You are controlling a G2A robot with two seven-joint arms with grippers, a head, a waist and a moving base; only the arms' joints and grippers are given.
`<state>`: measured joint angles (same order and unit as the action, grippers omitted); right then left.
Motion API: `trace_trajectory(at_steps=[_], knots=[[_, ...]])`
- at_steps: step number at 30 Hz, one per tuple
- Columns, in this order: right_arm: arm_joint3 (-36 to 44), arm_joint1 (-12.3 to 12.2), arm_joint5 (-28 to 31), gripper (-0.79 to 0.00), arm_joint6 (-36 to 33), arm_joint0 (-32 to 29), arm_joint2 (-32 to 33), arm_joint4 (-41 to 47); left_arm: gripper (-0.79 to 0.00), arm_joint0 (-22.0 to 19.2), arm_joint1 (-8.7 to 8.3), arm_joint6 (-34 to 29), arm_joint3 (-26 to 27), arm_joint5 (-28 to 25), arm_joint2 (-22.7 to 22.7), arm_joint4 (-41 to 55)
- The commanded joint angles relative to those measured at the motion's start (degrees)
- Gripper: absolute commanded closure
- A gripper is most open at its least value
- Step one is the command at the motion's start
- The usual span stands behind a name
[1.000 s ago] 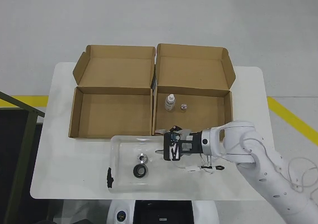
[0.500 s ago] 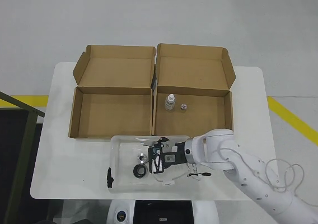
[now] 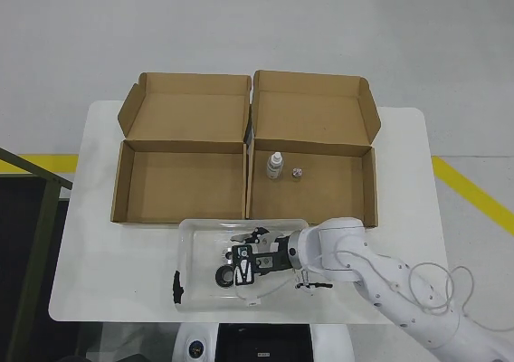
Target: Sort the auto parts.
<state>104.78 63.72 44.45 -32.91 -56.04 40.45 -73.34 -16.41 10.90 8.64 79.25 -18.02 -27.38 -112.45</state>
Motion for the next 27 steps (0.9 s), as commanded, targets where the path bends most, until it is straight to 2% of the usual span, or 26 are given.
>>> trace_trajectory(at_steps=[1,27], knots=[[-0.6,0.1,-0.2,-0.369,0.3,0.0,-0.3,-0.3,-0.785,0.0,0.00,0.0,0.0,0.0,0.0,0.0],[-12.0,4.7,-1.4,-0.369,4.3,5.6,-7.7,-1.3,-0.785,0.0,0.00,0.0,0.0,0.0,0.0,0.0]])
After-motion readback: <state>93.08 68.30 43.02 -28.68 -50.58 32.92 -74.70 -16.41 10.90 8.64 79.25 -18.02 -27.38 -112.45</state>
